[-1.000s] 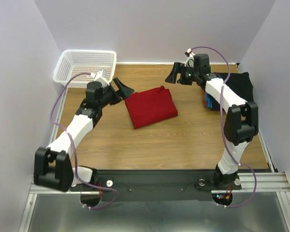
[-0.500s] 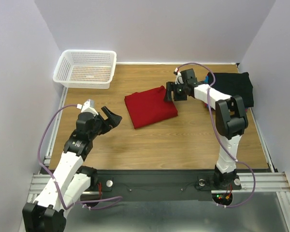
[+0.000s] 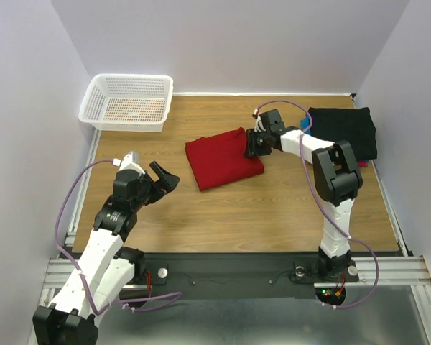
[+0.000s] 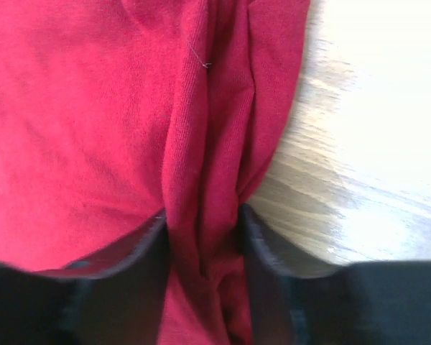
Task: Fold and stack the t-shirts
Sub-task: Neatly place the folded tshirt to the corner
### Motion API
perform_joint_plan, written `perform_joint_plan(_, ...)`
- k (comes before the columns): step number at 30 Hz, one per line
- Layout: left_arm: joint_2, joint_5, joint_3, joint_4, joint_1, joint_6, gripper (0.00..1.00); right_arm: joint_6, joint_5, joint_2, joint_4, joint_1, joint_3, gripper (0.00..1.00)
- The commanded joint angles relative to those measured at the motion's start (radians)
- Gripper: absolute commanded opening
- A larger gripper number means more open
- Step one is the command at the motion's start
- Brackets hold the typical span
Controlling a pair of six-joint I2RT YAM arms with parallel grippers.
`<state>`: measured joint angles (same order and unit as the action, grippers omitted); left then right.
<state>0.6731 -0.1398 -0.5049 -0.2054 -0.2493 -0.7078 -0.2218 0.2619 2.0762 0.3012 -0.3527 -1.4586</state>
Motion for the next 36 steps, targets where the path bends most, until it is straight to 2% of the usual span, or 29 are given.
perform_joint_plan(1, -0.021, 0.026, -0.003, -0.003, -0.002, 0.001, 0.98, -0.039, -0.145, 0.012, 0.033, -0.066, 0.064, 0.41)
perform_joint_plan(5, -0.023, 0.039, -0.006, -0.009, -0.004, -0.001, 0.98, -0.057, -0.256, 0.008, 0.033, -0.117, 0.09, 0.36)
perform_joint_plan(7, -0.024, 0.045, -0.007, -0.011, -0.002, -0.001, 0.98, -0.071, -0.317, 0.008, 0.033, -0.147, 0.106, 0.26)
perform_joint_plan(8, -0.027, 0.046, -0.007, -0.012, -0.002, -0.001, 0.98, -0.086, -0.346, 0.016, 0.033, -0.157, 0.109, 0.16)
perform_joint_plan(10, -0.029, 0.048, -0.011, -0.015, -0.002, 0.001, 0.98, -0.106, -0.378, 0.018, 0.032, -0.16, 0.118, 0.03)
perform_joint_plan(11, -0.029, 0.049, -0.012, -0.019, -0.002, 0.002, 0.98, -0.111, -0.392, 0.013, 0.032, -0.16, 0.119, 0.01)
perform_joint_plan(16, -0.04, 0.051, -0.009, -0.017, -0.002, 0.007, 0.98, -0.07, -0.599, -0.1, 0.026, -0.161, 0.129, 0.0)
perform_joint_plan(18, -0.038, 0.051, -0.011, -0.017, -0.002, 0.01, 0.98, -0.01, -0.712, -0.148, 0.026, -0.161, 0.133, 0.01)
perform_joint_plan(22, -0.03, 0.043, -0.007, -0.002, -0.002, 0.014, 0.98, 0.093, -0.837, -0.26, 0.027, -0.158, 0.138, 0.0)
perform_joint_plan(30, -0.006, 0.025, -0.011, -0.003, -0.002, 0.025, 0.98, 0.303, -0.931, -0.37, 0.013, -0.103, 0.129, 0.0)
perform_joint_plan(36, -0.01, 0.026, -0.012, -0.003, -0.002, 0.025, 0.98, 0.477, -0.923, -0.429, 0.012, -0.051, 0.101, 0.0)
